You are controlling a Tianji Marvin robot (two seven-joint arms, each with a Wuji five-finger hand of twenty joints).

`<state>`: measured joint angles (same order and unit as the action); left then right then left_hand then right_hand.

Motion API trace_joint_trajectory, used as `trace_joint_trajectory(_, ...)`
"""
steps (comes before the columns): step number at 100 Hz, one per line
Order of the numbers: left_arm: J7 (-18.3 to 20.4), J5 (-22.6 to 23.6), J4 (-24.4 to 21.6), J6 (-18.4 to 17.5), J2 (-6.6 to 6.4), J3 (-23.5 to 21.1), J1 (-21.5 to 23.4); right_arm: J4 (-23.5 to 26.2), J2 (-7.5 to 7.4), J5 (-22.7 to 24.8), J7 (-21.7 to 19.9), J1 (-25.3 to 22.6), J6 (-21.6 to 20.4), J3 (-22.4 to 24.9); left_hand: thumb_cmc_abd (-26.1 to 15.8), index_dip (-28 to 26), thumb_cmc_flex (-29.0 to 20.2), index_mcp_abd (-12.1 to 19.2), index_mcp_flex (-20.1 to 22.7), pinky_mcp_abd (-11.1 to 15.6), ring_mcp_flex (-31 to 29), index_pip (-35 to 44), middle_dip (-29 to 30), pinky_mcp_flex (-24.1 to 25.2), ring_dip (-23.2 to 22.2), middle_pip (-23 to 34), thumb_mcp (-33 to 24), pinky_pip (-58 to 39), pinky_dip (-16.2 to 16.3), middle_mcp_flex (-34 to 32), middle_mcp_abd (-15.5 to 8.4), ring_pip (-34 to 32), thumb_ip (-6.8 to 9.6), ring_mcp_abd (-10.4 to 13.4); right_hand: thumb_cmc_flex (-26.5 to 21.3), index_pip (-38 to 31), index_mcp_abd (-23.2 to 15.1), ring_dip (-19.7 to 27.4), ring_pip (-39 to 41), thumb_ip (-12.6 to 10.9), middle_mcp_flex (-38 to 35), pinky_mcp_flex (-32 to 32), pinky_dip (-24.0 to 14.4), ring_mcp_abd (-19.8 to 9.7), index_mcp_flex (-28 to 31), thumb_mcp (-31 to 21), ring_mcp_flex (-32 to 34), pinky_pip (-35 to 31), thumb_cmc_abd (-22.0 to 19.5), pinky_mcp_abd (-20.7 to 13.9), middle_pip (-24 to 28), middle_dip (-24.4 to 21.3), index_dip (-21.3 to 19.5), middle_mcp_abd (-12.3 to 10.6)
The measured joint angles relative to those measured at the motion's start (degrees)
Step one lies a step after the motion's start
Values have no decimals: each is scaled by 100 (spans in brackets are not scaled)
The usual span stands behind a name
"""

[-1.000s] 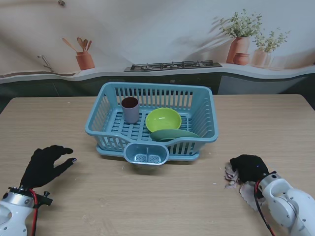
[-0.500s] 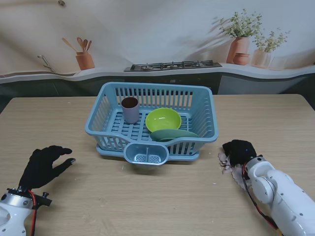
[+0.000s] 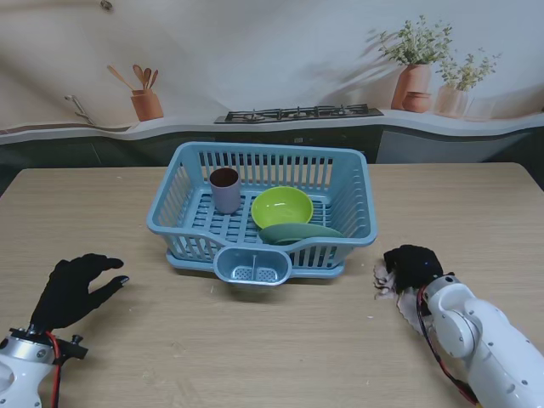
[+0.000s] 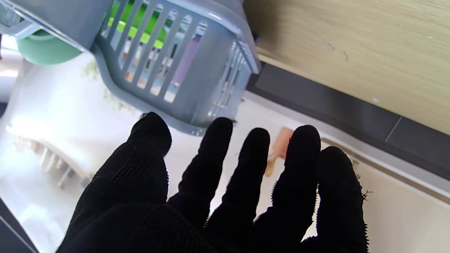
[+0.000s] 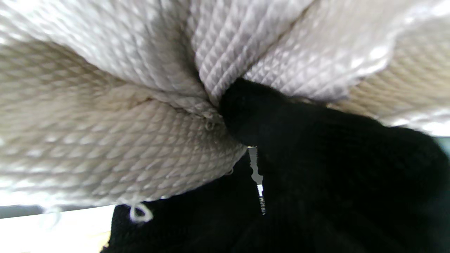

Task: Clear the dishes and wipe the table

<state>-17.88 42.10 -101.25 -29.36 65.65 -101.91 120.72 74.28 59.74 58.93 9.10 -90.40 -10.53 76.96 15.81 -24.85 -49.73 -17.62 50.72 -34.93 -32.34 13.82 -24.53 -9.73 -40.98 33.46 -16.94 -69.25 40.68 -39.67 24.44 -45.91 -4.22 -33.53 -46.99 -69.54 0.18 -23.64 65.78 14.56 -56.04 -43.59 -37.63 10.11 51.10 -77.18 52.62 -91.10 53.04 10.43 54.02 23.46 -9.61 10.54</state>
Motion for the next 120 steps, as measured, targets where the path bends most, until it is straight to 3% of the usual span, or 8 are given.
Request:
trace_joint_trajectory(25, 177, -163, -83, -42, 3, -70, 107, 500, -6, 146, -134, -730, -518, 672, 0, 0, 0, 0, 0, -1, 2, 0, 1, 23, 0, -31, 0, 6, -3, 0, 0, 46, 0, 0, 0, 11, 1, -6, -1, 0, 64, 0, 0, 0, 1, 1, 0, 2, -1, 0, 35, -9, 1, -3)
trace_joint_trajectory(29, 189, -167, -98, -40, 3, -79, 128, 566, -10, 159, -150, -815, -585, 750, 0, 0, 0, 0, 0, -1, 3, 0, 1, 25, 0, -38, 0, 7, -12, 0, 0, 52, 0, -1, 0, 12, 1, -6, -1, 0, 143, 0, 0, 0, 1, 1, 0, 2, -2, 0, -162, -42, 2, -5)
trace_joint_trajectory(39, 229, -170, -135, 9, 3, -95, 179, 616, -24, 219, -147, -928, -720, 861, 0, 0, 0, 0, 0, -1, 8, 0, 2, 28, 0, -55, 1, 9, -21, 0, 0, 58, 0, -1, 0, 12, 1, -6, -1, 0, 64, 2, 0, 0, 1, 1, 0, 2, -4, 0, -19, -16, 4, -35)
trace_joint_trajectory(56, 630, -495, -294, 293, 1, -138, 331, 555, -73, 344, -2, -938, -767, 850, -3, 0, 0, -18, 0, -1, 59, 0, 8, 60, 0, -94, 135, 68, -25, 0, 1, 73, 1, -8, 0, -65, -22, -49, -1, 0, 65, 4, 0, 0, 1, 1, 0, 2, -5, 0, 123, 62, -78, -58)
trace_joint_trajectory(67, 671, -530, -304, 328, 0, -153, 383, 388, -104, 294, 100, -775, -662, 662, -3, 0, 0, -76, 0, -1, 66, 0, 9, 74, 1, -100, 135, 69, -59, 0, 2, 84, 1, -9, -4, -432, -82, -51, -1, -2, 2, 4, 0, 0, 4, -18, 0, 2, 74, 0, 410, 241, -204, -8)
trace_joint_trajectory(96, 1172, -1154, -325, 431, -17, -180, 424, -471, -144, 164, 397, 285, -154, -221, -50, 0, 0, -76, 0, -1, 75, 0, 10, 94, 1, -120, 282, 71, -81, 1, 3, 130, 1, -10, -11, -550, -95, -53, -1, -24, 29, 6, 0, 0, 4, -39, 0, 4, 75, 3, 403, 240, -273, 15)
trace_joint_trajectory(120, 1129, -1194, -317, 474, -19, -154, 415, -887, -120, 27, 479, 873, 257, -799, -70, 0, 0, -76, 0, -1, 91, 0, 12, 107, 1, -119, 345, 73, -89, 2, 4, 130, 1, -12, -20, -519, -96, -53, -1, -49, 26, 6, 0, 0, 4, -17, 0, 10, 75, 3, 266, 183, -267, 15)
